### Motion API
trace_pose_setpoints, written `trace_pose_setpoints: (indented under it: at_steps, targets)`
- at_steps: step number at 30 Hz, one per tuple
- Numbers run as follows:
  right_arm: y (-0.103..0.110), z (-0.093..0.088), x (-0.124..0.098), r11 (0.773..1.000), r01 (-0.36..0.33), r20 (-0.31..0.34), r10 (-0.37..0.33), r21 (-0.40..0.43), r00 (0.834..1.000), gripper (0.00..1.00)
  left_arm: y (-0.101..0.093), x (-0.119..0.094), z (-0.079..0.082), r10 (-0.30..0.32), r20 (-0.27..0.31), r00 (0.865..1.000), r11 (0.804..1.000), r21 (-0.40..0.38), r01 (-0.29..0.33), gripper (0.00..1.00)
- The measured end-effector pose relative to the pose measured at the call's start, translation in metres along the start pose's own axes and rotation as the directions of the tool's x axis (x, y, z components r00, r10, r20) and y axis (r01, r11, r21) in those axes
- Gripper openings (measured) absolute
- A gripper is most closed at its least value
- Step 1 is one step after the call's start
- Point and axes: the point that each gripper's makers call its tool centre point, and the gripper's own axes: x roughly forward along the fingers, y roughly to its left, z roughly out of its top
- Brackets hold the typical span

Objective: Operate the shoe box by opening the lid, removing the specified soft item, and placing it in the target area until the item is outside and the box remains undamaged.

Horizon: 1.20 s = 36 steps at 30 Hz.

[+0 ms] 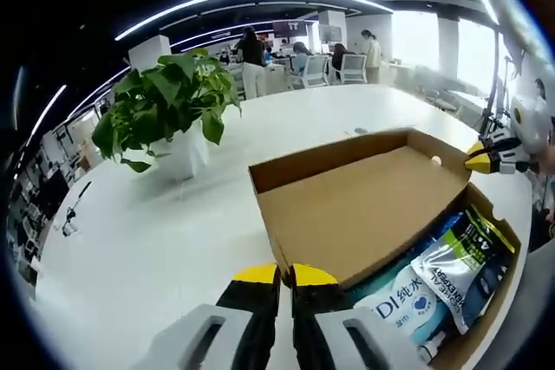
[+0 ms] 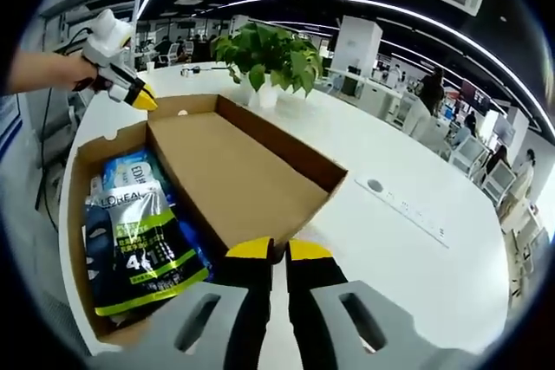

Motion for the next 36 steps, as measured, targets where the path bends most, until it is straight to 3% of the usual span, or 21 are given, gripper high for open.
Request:
trace_pose_setpoints:
  at_steps: [36]
  targets:
    - [-0.004,-0.006,0.008,0.993,0.015,-0.050,-0.009,0.119,0.999,0.03,-0.001,0.011,-0.004,-0.018,-0.028,0.999,0.999,-0.031,0.017,0.04]
